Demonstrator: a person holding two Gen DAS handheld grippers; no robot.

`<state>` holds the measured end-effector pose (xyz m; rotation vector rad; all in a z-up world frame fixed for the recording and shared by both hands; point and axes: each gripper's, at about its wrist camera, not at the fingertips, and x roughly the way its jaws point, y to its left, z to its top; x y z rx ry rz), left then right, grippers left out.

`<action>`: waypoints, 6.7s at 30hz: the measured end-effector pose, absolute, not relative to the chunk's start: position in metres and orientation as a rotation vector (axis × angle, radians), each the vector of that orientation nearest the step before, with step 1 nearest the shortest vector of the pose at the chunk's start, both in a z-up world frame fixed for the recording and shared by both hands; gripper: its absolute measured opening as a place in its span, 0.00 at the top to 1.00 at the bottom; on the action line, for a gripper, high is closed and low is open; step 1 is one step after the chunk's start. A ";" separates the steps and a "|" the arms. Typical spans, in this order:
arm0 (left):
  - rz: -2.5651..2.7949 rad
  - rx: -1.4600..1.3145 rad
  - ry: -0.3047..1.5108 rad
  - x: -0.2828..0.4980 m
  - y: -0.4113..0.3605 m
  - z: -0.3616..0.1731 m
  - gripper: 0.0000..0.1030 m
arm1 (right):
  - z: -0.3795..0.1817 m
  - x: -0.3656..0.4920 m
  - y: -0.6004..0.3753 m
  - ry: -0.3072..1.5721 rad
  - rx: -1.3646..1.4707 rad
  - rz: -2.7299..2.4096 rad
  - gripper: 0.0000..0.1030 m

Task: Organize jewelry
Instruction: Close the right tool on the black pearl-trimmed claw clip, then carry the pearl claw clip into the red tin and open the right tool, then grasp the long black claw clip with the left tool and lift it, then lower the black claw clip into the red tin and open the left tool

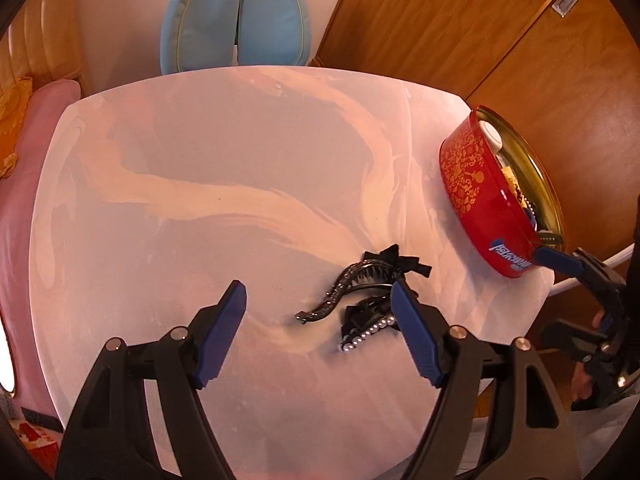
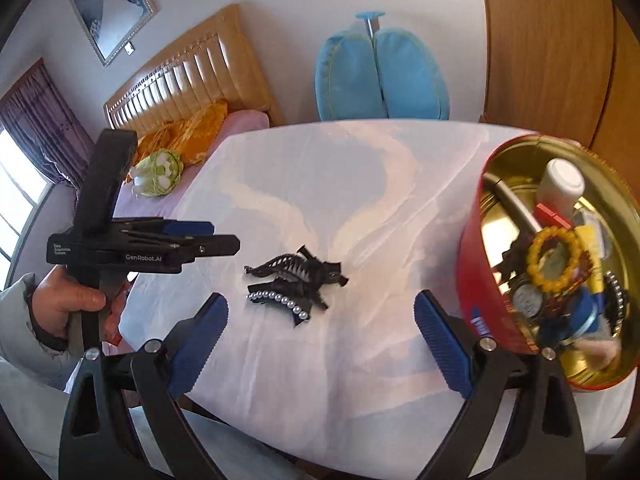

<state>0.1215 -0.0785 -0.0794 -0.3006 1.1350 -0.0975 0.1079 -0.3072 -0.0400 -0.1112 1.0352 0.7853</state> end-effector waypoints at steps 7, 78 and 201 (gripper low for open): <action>-0.179 -0.295 1.164 0.129 -0.048 -0.101 0.29 | -0.083 0.104 -0.254 1.183 -0.111 0.694 0.08; -0.271 0.042 1.139 0.143 -0.159 -0.116 0.29 | -0.036 0.221 -0.417 1.016 -0.114 0.228 0.10; -0.451 0.286 1.106 0.308 -0.389 -0.053 0.31 | -0.035 0.165 -0.524 0.949 0.160 0.292 0.06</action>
